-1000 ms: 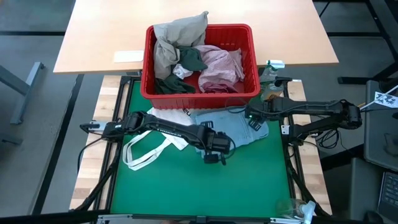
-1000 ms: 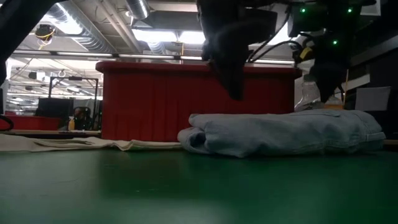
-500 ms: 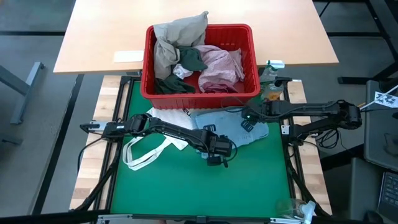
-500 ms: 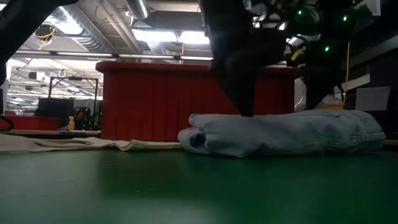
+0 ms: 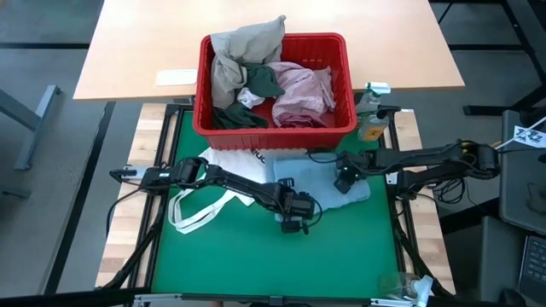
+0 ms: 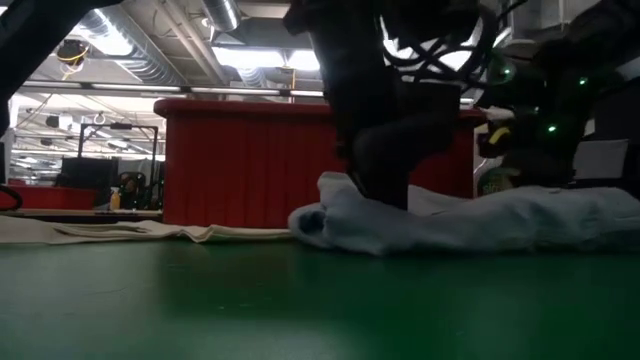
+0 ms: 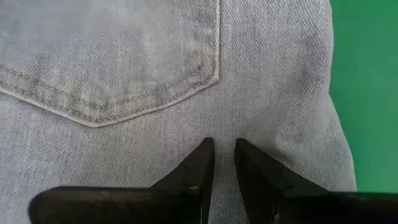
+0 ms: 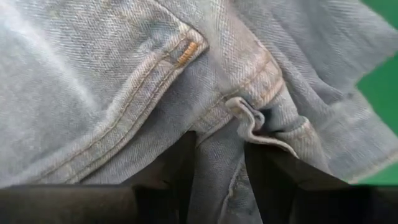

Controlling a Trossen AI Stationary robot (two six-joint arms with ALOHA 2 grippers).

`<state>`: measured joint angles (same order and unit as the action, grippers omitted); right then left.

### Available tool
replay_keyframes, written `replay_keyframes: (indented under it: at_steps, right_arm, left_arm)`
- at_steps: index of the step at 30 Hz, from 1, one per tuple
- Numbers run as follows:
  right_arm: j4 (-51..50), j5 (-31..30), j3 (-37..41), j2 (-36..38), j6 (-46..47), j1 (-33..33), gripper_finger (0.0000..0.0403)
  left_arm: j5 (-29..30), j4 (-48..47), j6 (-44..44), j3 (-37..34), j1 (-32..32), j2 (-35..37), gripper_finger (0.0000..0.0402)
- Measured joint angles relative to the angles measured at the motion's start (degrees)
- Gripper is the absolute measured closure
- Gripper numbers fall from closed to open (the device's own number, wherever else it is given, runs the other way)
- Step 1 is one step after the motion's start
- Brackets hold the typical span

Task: Fold laundry
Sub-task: Fold the blue jeans, then fold the green shirt

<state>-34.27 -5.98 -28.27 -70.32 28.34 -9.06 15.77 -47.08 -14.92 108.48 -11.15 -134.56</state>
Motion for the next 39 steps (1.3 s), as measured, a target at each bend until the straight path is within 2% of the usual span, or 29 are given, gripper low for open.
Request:
replay_keyframes:
  at_steps: [4, 12, 23, 31, 39]
  right_arm:
    - [-2.1, 6.78, -0.73, 0.22, -0.15, 0.07, 0.026]
    - [-6.07, 11.36, -6.43, 1.04, -0.88, 0.12, 0.026]
    - [-8.61, 11.54, -16.17, 4.48, -3.61, 0.11, 0.026]
    - [-8.6, 11.5, -21.56, 5.75, -6.55, 0.11, 0.026]
    - [-7.47, 11.5, -22.75, 5.75, -9.27, 0.09, 0.026]
  left_arm:
    - [-4.83, 0.3, -0.06, 1.73, -1.86, -0.26, 0.0336]
    - [-7.54, 0.64, 0.0, 5.19, -5.16, -0.59, 0.0336]
    - [-6.69, 0.58, 0.47, 12.56, -5.21, -0.17, 0.0336]
    - [-5.44, 1.52, 0.44, 12.66, -5.15, -0.11, 0.0336]
    - [-5.43, 1.58, 0.42, 12.66, -5.19, -0.09, 0.0336]
